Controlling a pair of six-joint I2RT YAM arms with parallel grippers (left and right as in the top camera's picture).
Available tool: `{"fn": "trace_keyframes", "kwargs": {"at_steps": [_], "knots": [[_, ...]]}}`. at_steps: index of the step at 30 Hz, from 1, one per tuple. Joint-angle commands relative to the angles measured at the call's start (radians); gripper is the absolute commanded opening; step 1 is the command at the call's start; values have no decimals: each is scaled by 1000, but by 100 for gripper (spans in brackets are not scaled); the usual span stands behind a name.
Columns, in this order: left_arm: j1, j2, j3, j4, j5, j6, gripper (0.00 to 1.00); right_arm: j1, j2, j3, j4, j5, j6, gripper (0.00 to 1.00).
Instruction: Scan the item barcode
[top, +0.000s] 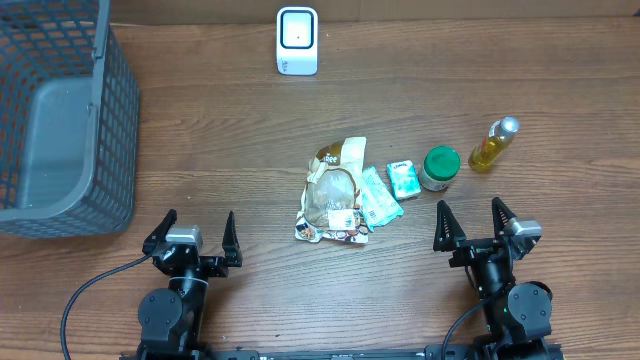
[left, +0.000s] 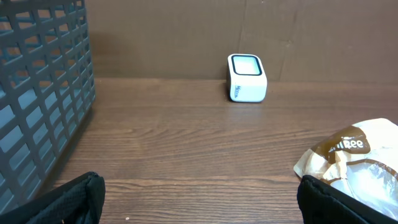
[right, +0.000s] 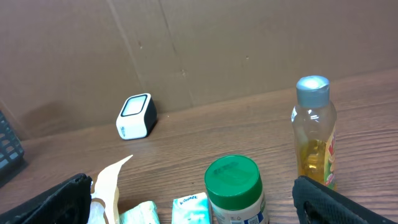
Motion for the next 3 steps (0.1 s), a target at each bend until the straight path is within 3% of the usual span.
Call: {"fn": "trace_keyframes", "kwargs": {"at_steps": [1,3], "knots": [[6,-12,-15,6,11,22,100,5,-10,-11,4,-2,-5,100],[6,-12,-15,6,11,22,100,5,-10,-11,4,-2,-5,100]]}}
